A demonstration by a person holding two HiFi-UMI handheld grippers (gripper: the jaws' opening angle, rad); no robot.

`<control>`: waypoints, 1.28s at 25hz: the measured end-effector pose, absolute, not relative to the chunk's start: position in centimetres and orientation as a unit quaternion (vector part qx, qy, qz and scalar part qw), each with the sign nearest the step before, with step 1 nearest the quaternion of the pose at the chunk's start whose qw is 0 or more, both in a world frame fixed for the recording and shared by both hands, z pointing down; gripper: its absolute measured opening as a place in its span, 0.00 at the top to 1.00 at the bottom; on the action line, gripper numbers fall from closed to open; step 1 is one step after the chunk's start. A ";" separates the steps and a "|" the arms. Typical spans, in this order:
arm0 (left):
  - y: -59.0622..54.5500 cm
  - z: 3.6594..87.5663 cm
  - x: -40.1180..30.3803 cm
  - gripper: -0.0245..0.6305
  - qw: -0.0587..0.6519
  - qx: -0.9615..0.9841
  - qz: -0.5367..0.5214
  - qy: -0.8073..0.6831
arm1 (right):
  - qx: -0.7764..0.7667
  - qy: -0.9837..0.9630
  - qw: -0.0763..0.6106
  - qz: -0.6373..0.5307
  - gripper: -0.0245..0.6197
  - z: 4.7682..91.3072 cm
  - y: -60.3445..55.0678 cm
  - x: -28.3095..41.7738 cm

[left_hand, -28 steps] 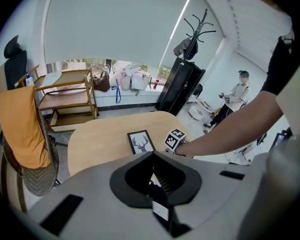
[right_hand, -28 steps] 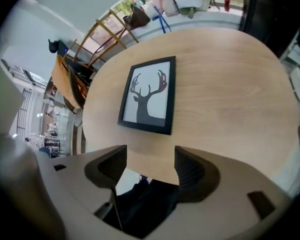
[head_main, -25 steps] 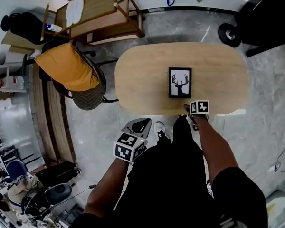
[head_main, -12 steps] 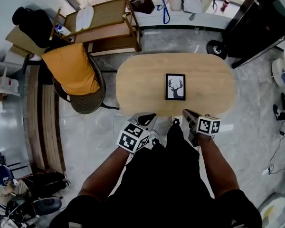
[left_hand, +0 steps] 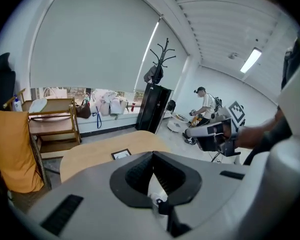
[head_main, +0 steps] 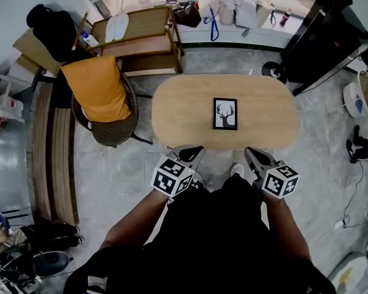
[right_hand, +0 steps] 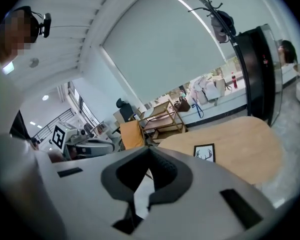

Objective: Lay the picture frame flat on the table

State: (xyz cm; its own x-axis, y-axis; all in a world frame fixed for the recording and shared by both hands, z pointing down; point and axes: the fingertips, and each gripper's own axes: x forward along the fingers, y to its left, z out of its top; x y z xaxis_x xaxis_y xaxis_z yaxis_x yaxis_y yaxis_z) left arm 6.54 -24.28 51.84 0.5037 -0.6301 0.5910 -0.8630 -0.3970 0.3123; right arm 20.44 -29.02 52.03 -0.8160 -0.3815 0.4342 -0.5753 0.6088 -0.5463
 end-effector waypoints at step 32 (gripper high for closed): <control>-26.9 48.9 14.3 0.96 0.265 0.787 0.216 -0.513 | 0.200 -0.932 0.125 0.275 0.96 48.1 -31.3 25.8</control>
State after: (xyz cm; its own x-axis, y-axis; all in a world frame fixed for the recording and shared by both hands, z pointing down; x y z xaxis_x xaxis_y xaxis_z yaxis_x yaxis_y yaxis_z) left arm 14.32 -26.92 48.86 0.3795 -0.6939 0.6119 -0.9227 -0.3327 0.1949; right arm 25.77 -31.35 48.15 -0.8888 -0.3038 0.3431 -0.4415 0.7683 -0.4635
